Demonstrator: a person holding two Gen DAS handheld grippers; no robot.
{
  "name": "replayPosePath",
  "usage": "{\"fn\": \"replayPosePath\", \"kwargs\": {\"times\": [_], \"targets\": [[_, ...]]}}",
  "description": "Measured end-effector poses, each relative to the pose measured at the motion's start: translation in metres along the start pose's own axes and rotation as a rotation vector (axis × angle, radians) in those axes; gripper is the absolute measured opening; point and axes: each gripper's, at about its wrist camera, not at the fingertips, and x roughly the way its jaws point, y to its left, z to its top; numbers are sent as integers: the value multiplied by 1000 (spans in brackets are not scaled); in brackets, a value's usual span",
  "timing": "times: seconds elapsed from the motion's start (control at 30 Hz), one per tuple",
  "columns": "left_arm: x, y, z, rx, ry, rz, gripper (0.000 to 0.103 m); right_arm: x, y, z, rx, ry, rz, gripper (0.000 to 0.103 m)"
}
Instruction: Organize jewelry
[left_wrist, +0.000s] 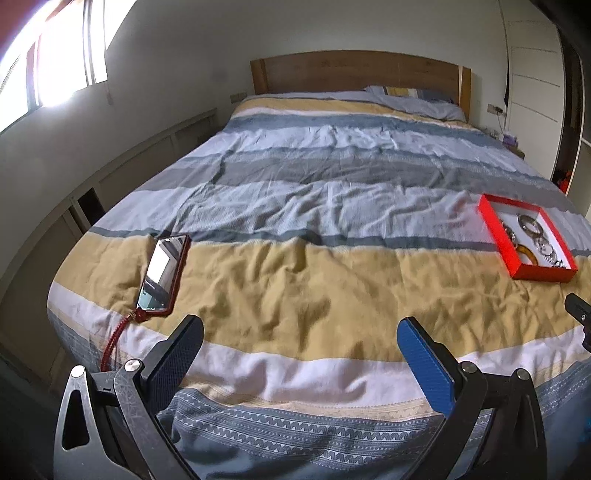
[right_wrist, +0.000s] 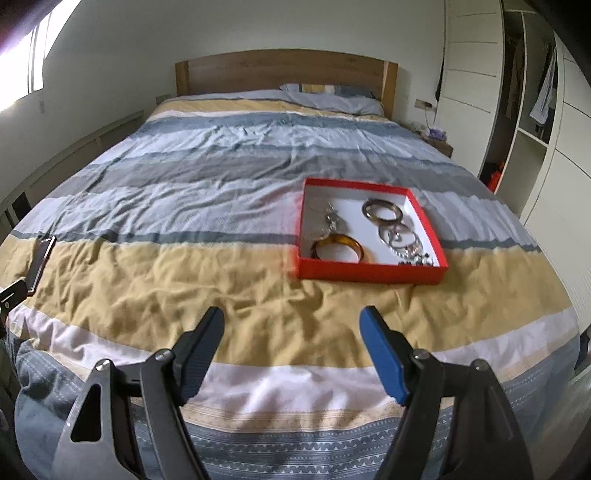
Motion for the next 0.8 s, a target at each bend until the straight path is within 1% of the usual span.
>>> {"fn": "replayPosePath", "kwargs": {"times": [0.23, 0.5, 0.8], "targets": [[17, -6, -3, 8, 38, 1, 102, 15, -5, -6, 7, 28, -8, 74], [29, -8, -7, 11, 63, 2, 102, 21, -3, -5, -8, 21, -19, 74], [36, -18, -6, 29, 80, -5, 102, 23, -17, -6, 28, 23, -26, 74]]}}
